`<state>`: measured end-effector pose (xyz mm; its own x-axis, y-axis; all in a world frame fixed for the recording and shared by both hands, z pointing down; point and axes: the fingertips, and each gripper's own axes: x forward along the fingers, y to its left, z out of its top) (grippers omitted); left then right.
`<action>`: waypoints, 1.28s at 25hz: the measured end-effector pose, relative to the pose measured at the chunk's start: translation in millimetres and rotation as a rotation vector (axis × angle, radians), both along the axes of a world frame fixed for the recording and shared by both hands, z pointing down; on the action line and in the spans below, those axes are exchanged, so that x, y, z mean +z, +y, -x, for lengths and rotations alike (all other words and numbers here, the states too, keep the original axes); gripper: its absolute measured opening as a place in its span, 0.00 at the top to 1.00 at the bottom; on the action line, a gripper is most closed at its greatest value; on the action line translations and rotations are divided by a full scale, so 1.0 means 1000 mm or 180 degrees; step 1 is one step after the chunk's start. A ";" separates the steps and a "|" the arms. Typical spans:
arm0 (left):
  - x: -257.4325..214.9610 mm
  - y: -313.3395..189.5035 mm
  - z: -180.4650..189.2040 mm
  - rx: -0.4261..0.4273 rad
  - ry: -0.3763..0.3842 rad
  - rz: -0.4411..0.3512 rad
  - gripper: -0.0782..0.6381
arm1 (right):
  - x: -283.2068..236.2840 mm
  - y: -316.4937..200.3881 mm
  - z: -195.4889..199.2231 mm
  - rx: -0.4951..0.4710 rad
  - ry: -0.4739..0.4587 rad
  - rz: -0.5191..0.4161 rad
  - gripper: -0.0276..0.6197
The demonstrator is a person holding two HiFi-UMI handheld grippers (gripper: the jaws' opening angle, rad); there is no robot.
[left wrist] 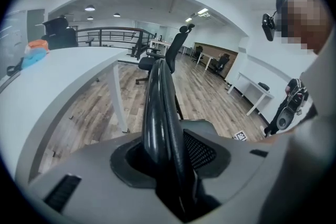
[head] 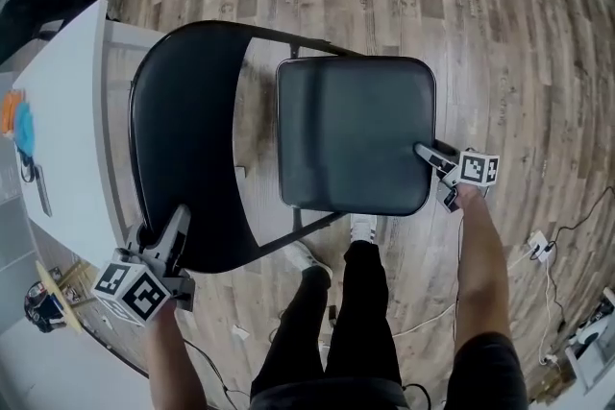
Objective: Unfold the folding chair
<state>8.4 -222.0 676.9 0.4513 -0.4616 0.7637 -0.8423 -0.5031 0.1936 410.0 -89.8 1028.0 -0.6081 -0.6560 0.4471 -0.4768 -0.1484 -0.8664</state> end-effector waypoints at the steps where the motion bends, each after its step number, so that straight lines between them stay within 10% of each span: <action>1: -0.006 0.001 0.004 -0.0038 -0.0001 -0.0037 0.66 | -0.003 0.008 -0.011 0.0019 0.0205 0.0050 0.45; 7: -0.068 0.022 0.044 -0.0266 0.0119 -0.0396 0.63 | -0.086 0.071 -0.054 0.0769 0.0917 -0.0005 0.45; 11: -0.099 0.066 0.055 -0.0285 0.0331 -0.0488 0.67 | -0.191 0.125 0.000 0.0831 0.1052 -0.0377 0.48; 16: -0.146 0.118 0.038 -0.0175 0.0676 -0.0643 0.72 | -0.313 0.164 0.071 0.1114 0.1507 -0.0823 0.76; 22: -0.225 0.203 0.082 -0.0274 0.1066 -0.0770 0.87 | -0.474 0.236 0.222 0.0883 0.2237 -0.0959 0.93; 32: -0.274 0.310 0.106 -0.0001 0.1018 -0.1063 0.88 | -0.576 0.282 0.284 0.0489 0.2870 -0.1551 0.94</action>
<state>-97.4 88.2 403.3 0.6398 -0.6589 0.3955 -0.7668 -0.5818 0.2712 126.0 191.9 452.4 -0.0736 -0.9300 0.3602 -0.9837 0.0084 -0.1794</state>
